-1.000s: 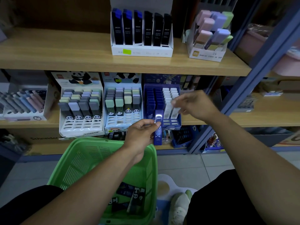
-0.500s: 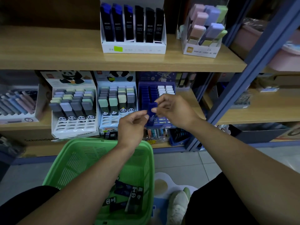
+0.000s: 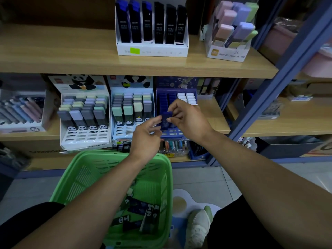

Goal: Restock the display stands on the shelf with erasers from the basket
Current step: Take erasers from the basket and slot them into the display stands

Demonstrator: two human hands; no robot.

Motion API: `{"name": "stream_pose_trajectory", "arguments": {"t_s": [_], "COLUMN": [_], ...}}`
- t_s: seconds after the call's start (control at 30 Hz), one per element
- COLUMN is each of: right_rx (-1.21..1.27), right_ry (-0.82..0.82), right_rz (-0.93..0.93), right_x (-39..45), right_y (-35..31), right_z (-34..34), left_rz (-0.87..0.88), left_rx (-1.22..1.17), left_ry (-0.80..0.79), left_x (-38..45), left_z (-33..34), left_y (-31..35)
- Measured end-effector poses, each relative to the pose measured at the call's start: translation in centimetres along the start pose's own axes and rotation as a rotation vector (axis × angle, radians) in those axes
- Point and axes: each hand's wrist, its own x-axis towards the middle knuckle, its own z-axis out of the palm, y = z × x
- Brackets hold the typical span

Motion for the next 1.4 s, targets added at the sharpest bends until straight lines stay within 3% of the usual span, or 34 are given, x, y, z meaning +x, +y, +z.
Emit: {"name": "stream_pose_trajectory", "arguments": {"t_s": [0.3, 0.47, 0.97, 1.4], "right_rx": [-0.066, -0.055, -0.059, -0.047], "right_ry": [-0.01, 0.02, 0.124, 0.125], "right_rz": [0.034, 0.067, 0.126, 0.201], "right_x": [0.2, 0.7, 0.6, 0.8], "right_y": [0.6, 0.8, 1.2, 0.1], "right_z": [0.4, 0.6, 0.9, 0.1], "left_rz": [0.018, 0.192, 0.105, 0.087], "left_rx": [0.019, 0.316, 0.588, 0.485], "left_ry": [-0.054, -0.105, -0.13, -0.172], "left_x": [-0.4, -1.4, -0.8, -0.4], "left_z": [-0.3, -0.3, -0.3, -0.7], "left_y": [-0.4, 0.1, 1.3, 1.2]}}
